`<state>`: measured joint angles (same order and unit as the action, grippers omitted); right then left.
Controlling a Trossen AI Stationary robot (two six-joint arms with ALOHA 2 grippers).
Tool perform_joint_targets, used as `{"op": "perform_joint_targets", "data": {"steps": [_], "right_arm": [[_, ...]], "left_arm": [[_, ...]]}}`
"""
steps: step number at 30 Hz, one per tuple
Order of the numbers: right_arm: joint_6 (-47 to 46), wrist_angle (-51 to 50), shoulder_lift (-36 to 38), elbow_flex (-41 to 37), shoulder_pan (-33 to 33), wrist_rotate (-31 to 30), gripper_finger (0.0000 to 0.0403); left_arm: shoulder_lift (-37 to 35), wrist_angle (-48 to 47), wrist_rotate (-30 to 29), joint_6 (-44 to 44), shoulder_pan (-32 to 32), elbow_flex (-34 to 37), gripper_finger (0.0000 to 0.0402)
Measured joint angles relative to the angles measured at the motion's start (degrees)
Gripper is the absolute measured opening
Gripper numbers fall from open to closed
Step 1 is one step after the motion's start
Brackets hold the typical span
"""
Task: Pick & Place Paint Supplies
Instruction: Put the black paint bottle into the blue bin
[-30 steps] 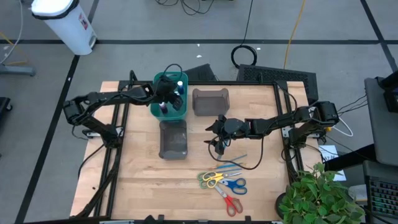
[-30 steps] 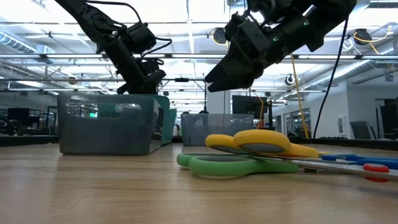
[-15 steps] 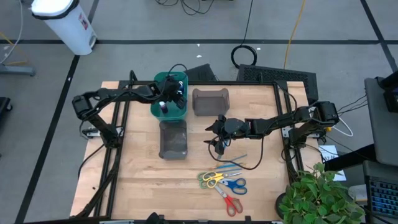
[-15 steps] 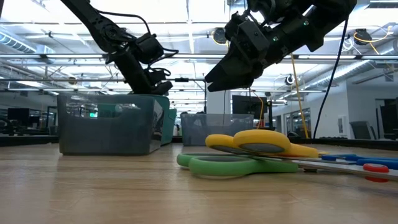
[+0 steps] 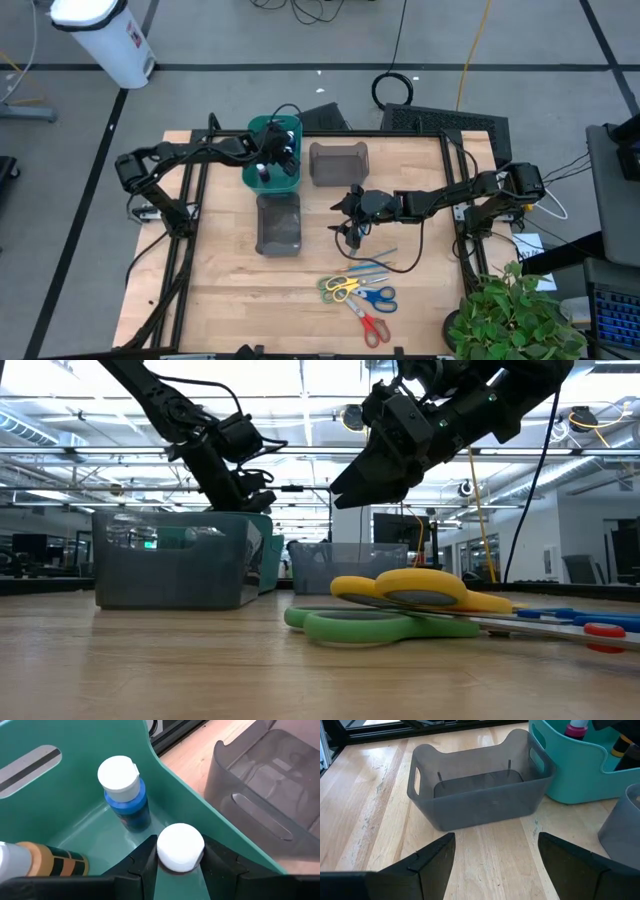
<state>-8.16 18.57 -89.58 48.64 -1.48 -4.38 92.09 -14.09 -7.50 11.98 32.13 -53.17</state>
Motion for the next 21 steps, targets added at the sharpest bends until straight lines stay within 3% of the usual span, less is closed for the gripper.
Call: {"op": "perform_joint_targets", "data": {"steps": [6, 12, 21], "right_arm": [[-0.13, 0.00, 0.00, 0.00, 0.00, -0.02, 0.0279], [-0.14, 0.00, 0.00, 0.00, 0.00, -0.02, 0.0279], [-0.14, -0.02, 0.00, 0.00, 0.00, -0.02, 0.0279]], "left_arm": [[0.00, -0.36, -0.50, -0.01, -0.97, 0.05, 0.0121], [0.07, -0.65, -0.53, -0.02, -1.63, 0.14, 0.0150], [0.09, -0.60, -0.61, 0.16, -1.63, 0.14, 0.0157]]}}
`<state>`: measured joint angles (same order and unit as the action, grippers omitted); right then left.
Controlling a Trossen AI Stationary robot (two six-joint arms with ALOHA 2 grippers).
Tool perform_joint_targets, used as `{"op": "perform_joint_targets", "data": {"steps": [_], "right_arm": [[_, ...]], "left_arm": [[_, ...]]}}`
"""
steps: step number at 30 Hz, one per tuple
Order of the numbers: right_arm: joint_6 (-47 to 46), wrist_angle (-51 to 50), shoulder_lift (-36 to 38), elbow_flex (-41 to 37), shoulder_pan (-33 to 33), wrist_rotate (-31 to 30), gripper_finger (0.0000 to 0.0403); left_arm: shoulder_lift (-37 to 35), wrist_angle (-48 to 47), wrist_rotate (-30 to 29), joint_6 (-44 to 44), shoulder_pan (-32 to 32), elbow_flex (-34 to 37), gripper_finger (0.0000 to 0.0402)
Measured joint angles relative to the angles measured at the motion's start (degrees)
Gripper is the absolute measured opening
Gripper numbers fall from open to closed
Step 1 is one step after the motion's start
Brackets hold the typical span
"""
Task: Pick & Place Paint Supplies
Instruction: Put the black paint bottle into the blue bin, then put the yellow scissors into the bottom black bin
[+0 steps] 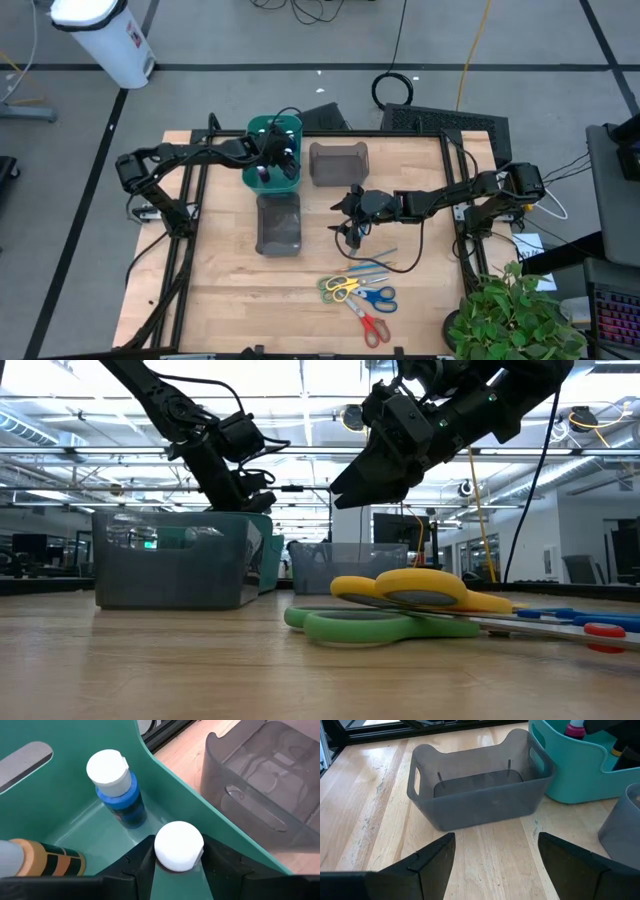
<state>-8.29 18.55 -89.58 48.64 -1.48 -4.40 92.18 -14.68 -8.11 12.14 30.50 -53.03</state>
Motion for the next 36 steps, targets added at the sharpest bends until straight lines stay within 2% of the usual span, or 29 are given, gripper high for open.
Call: {"op": "perform_joint_targets", "data": {"steps": [5, 14, 19, 36], "right_arm": [[0.00, 0.00, 0.00, 0.00, 0.00, 0.01, 0.0279], [0.00, 0.00, 0.00, 0.00, 0.00, 0.02, 0.0279], [0.00, -0.02, 0.00, -0.01, 0.00, 0.01, 0.0279], [0.00, -0.07, 0.00, 0.00, -0.01, 0.13, 0.0279]], "left_arm": [[-0.65, -0.45, 0.41, -0.42, 0.00, 0.11, 0.0169], [-6.11, -1.58, 1.70, -0.37, -0.07, 0.36, 0.0255], [-9.96, -1.93, 2.32, -0.80, -0.04, 0.30, 0.0284], [-25.82, -7.47, 2.18, -2.99, -0.94, 0.15, 0.0285]]}}
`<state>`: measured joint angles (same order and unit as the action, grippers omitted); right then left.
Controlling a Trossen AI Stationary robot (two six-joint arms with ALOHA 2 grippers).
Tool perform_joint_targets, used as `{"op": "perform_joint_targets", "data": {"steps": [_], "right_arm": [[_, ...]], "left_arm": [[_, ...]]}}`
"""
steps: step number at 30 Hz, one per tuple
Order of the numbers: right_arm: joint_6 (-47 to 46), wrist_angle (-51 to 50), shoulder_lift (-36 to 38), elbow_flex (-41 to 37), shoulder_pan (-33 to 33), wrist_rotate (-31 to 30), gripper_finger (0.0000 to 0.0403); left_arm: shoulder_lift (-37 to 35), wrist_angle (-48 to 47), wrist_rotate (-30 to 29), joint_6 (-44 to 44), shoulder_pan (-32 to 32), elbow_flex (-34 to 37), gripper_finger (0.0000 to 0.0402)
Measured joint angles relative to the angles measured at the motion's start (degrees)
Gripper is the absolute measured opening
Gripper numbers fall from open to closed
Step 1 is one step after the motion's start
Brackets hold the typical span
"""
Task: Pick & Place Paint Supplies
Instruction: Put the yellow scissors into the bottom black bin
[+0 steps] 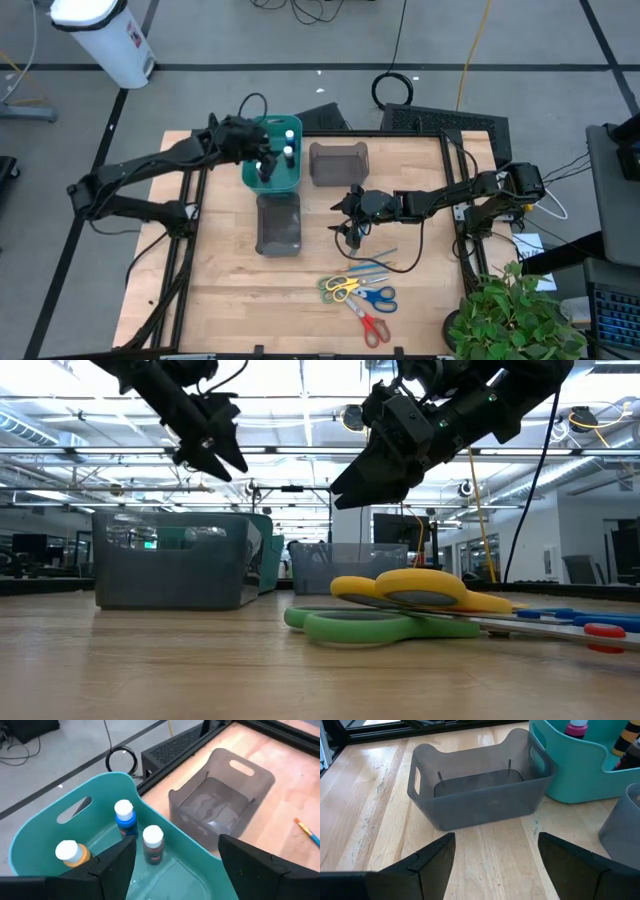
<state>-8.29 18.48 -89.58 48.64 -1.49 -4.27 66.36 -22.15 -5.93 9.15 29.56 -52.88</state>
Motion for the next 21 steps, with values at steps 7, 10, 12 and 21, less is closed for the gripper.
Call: {"op": "perform_joint_targets", "data": {"steps": [7, 10, 12, 21], "right_arm": [[0.00, -2.63, 0.01, -0.01, -0.08, 0.04, 0.0279], [0.00, -5.14, 1.03, -0.07, -0.14, 0.07, 0.0279], [0.00, -5.06, 1.40, -0.04, -0.14, 0.07, 0.0279], [0.02, -6.38, 3.18, -0.06, -1.96, 0.33, 0.0279]], "left_arm": [[-6.77, -3.67, 1.51, -0.89, -2.18, 0.00, 0.0285], [-11.34, -5.46, 3.19, -1.57, -4.15, 0.01, 0.0285], [-14.91, -5.25, 3.37, -2.21, -5.81, 1.23, 0.0285], [-32.63, -0.86, 2.96, 1.42, -13.03, 13.99, 0.0285]]}}
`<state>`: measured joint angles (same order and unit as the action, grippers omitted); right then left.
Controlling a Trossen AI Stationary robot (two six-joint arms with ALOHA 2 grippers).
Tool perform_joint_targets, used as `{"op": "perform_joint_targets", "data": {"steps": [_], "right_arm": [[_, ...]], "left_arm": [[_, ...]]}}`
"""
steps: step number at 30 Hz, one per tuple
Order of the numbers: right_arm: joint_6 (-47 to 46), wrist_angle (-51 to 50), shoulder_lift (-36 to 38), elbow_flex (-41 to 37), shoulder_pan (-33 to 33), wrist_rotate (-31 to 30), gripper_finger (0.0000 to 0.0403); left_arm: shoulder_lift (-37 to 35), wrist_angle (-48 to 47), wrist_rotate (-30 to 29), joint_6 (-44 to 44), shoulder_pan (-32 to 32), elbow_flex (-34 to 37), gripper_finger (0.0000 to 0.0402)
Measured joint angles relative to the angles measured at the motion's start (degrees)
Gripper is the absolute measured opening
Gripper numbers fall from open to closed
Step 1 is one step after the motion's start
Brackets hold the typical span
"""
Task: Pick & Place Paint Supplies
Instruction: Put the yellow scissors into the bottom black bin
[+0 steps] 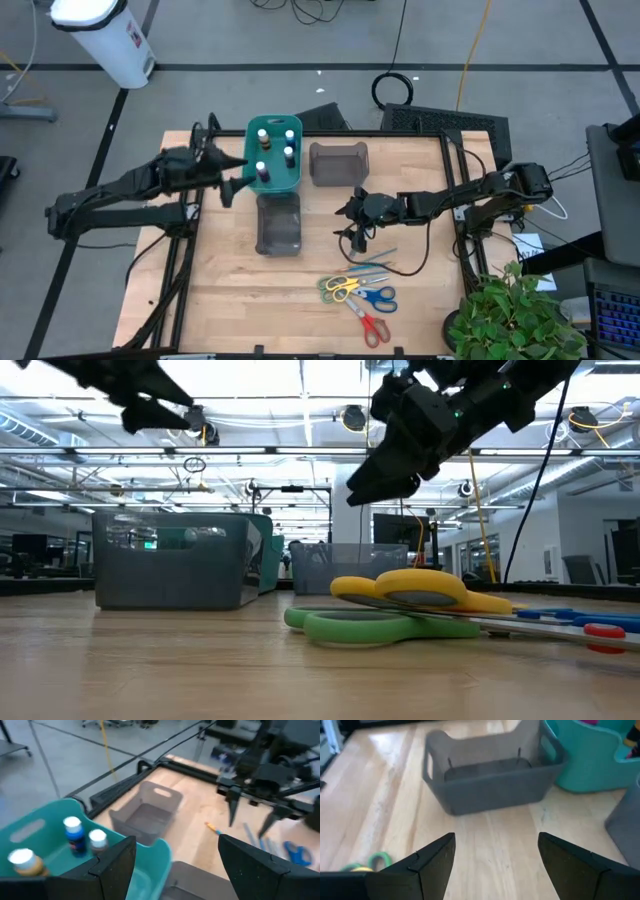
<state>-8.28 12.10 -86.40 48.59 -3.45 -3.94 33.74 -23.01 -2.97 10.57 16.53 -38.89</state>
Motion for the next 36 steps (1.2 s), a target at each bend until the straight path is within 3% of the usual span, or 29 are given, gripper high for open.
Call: {"op": "perform_joint_targets", "data": {"steps": [9, 18, 28, 36], "right_arm": [[0.08, 0.02, -0.05, 0.01, -1.91, 1.03, 0.0279], [-2.39, 3.51, -1.47, 1.00, -6.98, 1.02, 0.0279], [-0.01, -9.72, -11.65, 14.84, -14.61, -2.00, 0.0279], [0.16, -11.90, -19.02, 15.29, -15.96, -1.99, 0.0279]], "left_arm": [[-11.34, 6.01, -0.03, 2.74, -4.57, 12.33, 0.0285], [-19.88, 9.95, 0.03, -1.22, -6.91, 15.67, 0.0285], [-19.58, 9.56, -0.05, 1.18, -7.03, 15.74, 0.0285], [-16.80, 9.51, -0.08, 2.24, -7.03, 15.74, 0.0285]]}}
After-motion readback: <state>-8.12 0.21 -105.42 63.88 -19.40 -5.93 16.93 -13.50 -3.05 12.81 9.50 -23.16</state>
